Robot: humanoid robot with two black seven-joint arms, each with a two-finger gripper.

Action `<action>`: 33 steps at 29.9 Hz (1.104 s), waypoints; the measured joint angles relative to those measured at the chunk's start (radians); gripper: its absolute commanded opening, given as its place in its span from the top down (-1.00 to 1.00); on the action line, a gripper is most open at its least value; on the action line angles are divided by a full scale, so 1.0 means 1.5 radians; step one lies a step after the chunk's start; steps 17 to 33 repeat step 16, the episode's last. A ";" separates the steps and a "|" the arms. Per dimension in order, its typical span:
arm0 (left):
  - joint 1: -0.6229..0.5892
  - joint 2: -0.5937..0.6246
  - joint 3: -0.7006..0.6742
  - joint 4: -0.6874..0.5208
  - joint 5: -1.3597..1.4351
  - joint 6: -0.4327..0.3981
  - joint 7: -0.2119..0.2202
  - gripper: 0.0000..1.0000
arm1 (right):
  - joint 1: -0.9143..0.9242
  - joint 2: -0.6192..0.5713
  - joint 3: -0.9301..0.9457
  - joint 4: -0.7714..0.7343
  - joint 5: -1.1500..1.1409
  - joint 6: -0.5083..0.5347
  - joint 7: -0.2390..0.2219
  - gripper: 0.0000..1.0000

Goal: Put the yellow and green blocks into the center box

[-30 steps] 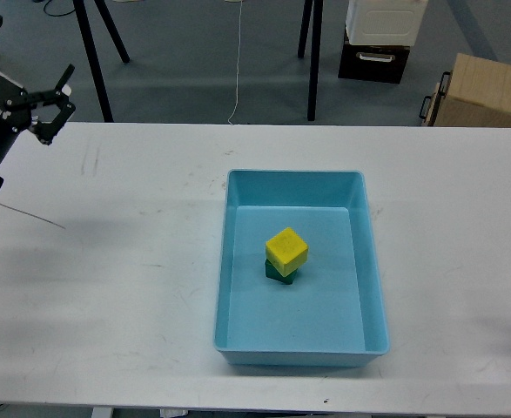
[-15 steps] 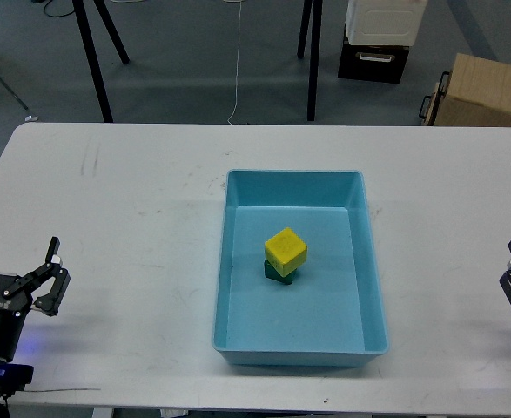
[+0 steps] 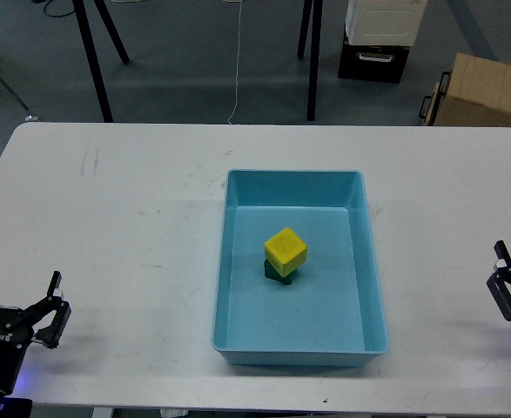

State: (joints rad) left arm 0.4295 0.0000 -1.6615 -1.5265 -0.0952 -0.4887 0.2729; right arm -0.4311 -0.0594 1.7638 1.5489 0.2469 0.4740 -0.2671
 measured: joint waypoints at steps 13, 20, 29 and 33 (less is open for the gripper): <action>-0.006 0.000 0.000 -0.001 0.000 0.000 0.000 -0.99 | 0.000 0.000 0.010 -0.001 0.000 0.000 0.001 -0.99; -0.007 0.000 0.000 -0.001 0.000 0.000 0.000 -0.99 | 0.001 0.000 0.010 -0.001 0.000 0.000 0.001 -0.99; -0.007 0.000 0.000 -0.001 0.000 0.000 0.000 -0.99 | 0.001 0.000 0.010 -0.001 0.000 0.000 0.001 -0.99; -0.007 0.000 0.000 -0.001 0.000 0.000 0.000 -0.99 | 0.001 0.000 0.010 -0.001 0.000 0.000 0.001 -0.99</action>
